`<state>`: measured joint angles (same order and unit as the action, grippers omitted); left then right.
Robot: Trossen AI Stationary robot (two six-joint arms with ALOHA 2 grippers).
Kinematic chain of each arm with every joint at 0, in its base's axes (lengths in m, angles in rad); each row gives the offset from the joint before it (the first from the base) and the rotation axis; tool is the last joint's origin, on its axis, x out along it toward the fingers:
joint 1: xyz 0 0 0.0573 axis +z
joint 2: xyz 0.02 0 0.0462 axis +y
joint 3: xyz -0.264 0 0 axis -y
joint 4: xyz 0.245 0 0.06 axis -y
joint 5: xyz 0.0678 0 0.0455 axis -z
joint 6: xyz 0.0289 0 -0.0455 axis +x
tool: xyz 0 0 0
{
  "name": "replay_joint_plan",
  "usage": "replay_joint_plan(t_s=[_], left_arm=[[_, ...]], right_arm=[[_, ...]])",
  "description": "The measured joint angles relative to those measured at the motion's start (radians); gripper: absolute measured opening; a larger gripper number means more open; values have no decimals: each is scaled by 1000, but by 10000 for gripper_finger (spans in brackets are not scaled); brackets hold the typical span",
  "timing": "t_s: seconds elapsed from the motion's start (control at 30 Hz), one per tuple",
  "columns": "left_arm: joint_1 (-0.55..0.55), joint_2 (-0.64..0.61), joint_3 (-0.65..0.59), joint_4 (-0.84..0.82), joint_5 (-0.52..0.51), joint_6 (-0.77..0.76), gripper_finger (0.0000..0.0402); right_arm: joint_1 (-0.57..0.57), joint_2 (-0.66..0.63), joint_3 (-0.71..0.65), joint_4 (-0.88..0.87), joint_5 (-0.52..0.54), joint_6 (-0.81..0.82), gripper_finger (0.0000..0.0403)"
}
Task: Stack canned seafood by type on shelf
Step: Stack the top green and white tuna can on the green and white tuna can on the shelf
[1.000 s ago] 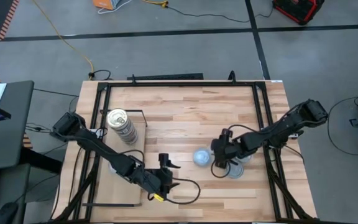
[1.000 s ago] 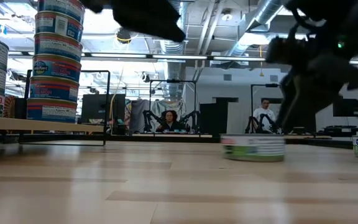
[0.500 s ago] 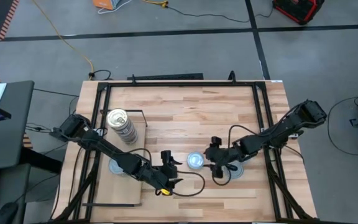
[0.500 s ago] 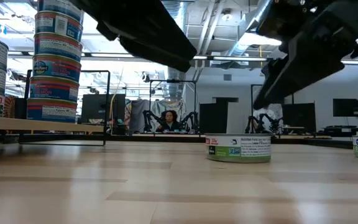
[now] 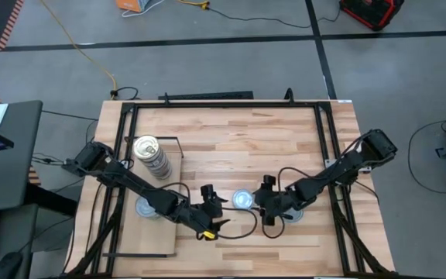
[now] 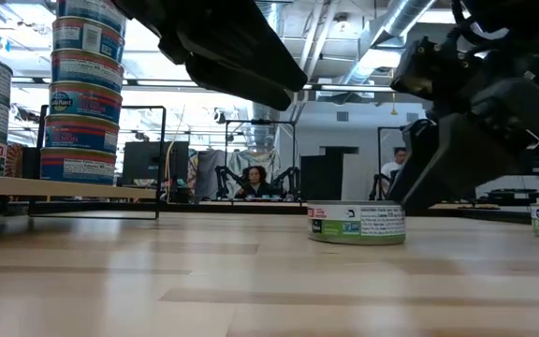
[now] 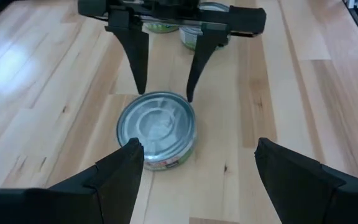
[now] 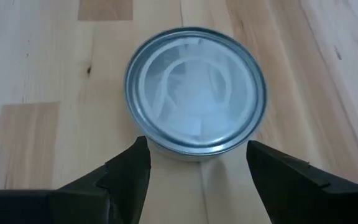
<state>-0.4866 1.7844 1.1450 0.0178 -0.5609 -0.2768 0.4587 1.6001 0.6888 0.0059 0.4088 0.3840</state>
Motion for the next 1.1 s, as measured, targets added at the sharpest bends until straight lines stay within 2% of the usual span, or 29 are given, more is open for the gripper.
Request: replay_joint_plan(t_s=[0.43,0.83,0.97,1.1], left_arm=[[0,0,0,-4,5,2,295],[5,0,0,-9,5,3,295],[2,0,0,-11,18,2,295],[2,0,0,-13,35,-5,295]], right_arm=[[-1,-93,0,3,39,-34,284],[4,39,2,95,32,-22,180],[13,35,-2,59,20,22,166],[13,30,-2,6,3,63,175]])
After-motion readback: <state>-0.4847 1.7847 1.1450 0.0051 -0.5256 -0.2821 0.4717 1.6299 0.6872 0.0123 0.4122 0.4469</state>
